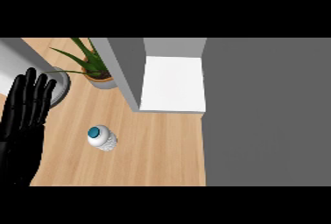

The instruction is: Pick up the bottled water, place it into the cabinet and close the cabinet

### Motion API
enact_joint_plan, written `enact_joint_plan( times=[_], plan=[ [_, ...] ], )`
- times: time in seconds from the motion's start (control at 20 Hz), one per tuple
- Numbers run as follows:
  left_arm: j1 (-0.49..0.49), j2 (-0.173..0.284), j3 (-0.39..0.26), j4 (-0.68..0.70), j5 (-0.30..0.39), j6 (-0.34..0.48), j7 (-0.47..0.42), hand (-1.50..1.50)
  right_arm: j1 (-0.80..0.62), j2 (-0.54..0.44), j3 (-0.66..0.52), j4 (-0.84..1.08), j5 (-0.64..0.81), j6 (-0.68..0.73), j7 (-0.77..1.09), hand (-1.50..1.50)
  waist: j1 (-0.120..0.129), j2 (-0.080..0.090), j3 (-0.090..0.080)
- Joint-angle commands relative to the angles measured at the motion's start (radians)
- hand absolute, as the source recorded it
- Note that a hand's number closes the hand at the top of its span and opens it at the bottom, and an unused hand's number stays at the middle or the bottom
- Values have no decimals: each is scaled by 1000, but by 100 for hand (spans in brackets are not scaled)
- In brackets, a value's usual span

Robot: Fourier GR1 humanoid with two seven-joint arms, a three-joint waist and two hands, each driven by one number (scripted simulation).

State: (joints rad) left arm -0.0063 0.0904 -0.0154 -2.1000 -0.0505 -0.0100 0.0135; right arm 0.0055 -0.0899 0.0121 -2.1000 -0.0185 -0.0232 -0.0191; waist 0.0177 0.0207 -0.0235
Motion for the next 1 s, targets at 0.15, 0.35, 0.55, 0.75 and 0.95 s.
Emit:
enact_joint_plan(
  times=[0.15,0.35,0.55,0.75,0.95],
  plan=[
    [8,30,63,-5,130,-79,-1,-150,34,-14,-16,-20,-73,76,-49,-150,-19,-21,24],
    [113,-10,23,38,242,-105,114,-150,164,-5,68,-87,-170,109,164,-150,-27,-23,24],
    [152,34,74,-72,311,-107,228,-150,309,-36,56,-256,-233,138,223,-150,-24,-25,24],
    [208,40,67,-157,321,-119,281,-150,371,-48,0,-302,-287,174,220,-150,-21,-23,24],
    [241,8,31,-200,272,-83,314,-150,422,-62,-10,-402,-332,186,282,-150,-23,-23,24]
  ],
)
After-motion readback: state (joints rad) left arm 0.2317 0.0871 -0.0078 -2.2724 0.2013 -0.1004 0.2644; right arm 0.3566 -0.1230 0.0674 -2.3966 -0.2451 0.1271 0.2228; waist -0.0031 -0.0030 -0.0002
